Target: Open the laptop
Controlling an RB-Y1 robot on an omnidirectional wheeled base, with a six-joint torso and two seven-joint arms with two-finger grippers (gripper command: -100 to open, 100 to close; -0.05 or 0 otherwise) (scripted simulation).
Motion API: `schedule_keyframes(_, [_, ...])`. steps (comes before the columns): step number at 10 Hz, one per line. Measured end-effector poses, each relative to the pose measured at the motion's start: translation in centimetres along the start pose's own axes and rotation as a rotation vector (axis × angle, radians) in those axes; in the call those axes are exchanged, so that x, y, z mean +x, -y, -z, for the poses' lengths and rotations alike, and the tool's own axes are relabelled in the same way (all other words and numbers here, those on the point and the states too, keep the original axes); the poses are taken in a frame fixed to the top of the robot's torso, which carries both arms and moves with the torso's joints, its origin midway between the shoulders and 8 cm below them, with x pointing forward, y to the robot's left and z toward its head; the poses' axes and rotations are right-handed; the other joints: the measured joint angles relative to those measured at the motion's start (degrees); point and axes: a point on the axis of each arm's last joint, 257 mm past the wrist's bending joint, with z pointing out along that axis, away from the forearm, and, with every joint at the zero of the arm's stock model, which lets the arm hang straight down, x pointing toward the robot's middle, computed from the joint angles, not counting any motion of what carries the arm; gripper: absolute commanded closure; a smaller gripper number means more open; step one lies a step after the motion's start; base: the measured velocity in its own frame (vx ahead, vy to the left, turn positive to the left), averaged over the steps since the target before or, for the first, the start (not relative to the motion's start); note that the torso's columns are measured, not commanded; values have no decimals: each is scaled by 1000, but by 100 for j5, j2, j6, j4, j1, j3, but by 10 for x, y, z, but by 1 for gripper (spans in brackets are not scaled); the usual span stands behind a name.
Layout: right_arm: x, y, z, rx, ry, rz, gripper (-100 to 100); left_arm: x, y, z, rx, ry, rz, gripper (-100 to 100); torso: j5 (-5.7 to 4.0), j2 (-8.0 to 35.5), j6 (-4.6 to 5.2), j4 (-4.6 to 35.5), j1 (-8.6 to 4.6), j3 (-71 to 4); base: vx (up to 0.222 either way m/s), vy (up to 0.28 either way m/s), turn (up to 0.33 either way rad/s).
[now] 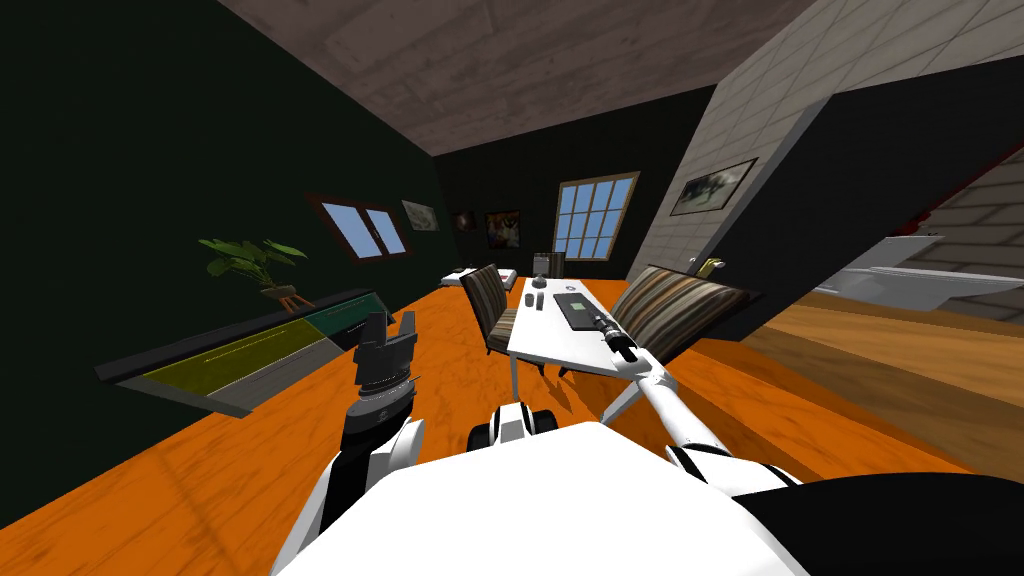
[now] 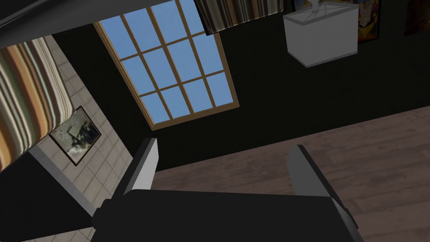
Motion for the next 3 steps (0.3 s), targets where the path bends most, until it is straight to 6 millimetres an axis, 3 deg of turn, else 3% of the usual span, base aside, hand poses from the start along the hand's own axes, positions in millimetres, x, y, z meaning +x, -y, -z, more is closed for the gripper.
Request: schedule_keyframes(3, [0,0,0,0,0,0,0,0,0,0,0,0,0,0,1,14,0,4,3,9,0,0,0])
